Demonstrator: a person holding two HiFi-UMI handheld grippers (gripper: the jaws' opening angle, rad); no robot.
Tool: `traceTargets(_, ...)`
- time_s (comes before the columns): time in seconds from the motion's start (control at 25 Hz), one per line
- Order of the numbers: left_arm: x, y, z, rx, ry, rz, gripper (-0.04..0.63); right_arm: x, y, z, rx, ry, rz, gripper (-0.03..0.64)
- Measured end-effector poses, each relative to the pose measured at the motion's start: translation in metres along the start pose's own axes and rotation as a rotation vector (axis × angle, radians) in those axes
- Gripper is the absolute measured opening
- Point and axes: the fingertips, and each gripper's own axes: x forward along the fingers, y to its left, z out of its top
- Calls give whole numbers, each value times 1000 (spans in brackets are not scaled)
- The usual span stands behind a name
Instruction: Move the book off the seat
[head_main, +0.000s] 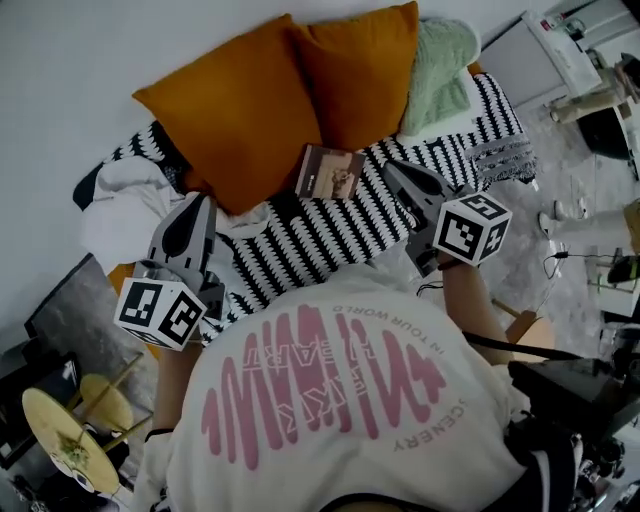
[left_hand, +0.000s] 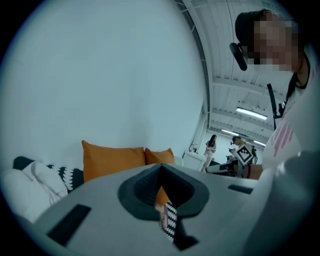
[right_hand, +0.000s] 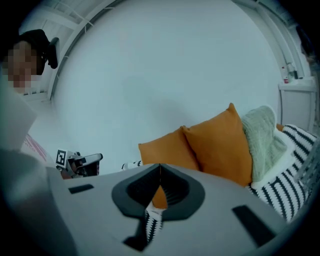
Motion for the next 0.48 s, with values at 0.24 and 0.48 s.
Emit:
traceTargets(0.24,-32,0,2,-12,-42,148,8,39,-7,24,-62,44,93,12)
traceTargets(0.48,-50,3,-12,-120,-62,322,8,78,-11,29,-124,126,202,12)
